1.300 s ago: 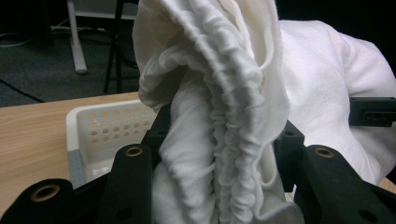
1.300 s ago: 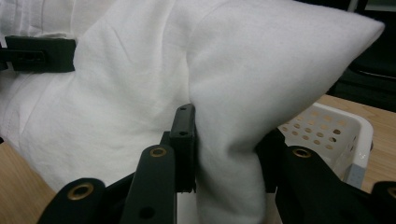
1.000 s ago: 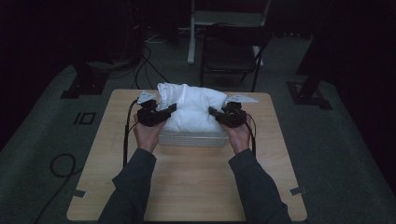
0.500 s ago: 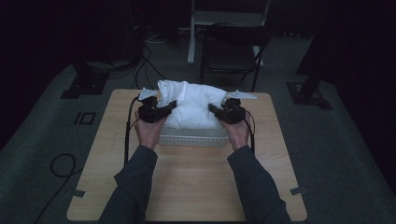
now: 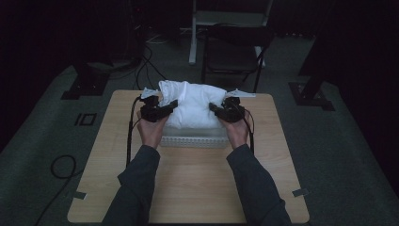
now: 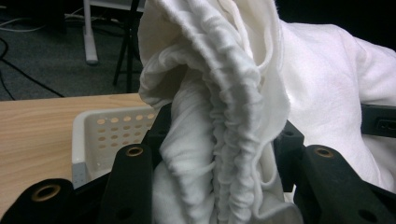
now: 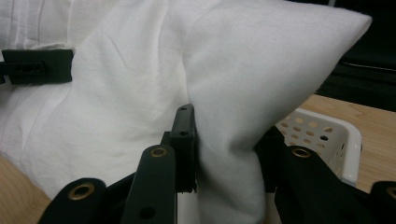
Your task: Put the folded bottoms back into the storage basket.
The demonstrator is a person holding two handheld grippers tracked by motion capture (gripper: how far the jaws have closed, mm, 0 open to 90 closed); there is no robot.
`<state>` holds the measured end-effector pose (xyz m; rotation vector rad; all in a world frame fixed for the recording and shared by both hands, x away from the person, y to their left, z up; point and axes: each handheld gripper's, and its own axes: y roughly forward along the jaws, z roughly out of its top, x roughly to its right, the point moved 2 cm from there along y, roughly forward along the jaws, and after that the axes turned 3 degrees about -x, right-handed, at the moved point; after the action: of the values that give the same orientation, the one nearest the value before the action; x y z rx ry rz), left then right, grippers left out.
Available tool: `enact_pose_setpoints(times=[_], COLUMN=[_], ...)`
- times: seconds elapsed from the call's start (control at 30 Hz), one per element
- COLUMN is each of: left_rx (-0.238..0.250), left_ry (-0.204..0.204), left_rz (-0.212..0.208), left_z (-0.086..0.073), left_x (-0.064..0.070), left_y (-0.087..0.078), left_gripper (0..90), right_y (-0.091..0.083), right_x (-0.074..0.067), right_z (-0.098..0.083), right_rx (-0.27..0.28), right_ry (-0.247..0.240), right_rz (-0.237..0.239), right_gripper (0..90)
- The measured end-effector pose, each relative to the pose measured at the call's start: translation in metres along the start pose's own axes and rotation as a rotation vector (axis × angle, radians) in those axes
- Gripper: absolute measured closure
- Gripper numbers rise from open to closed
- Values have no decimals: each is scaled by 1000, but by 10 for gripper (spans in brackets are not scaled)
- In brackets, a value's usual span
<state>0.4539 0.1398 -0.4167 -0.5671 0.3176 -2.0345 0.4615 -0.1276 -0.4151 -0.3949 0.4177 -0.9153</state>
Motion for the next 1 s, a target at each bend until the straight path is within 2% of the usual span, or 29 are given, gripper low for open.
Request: enact_pose_setpoints(times=[0.4, 1.0], left_rx=[-21, -34], left_ry=[-18, -35], left_rz=[20, 42], left_z=[0, -1], left_x=[-5, -8], left_y=[11, 26], left_gripper=[552, 553], right_y=[12, 23], right_x=[5, 12], right_z=[-1, -2], right_rx=[-19, -36], right_ry=[21, 21], right_rz=[-13, -39], right_gripper=[688, 689])
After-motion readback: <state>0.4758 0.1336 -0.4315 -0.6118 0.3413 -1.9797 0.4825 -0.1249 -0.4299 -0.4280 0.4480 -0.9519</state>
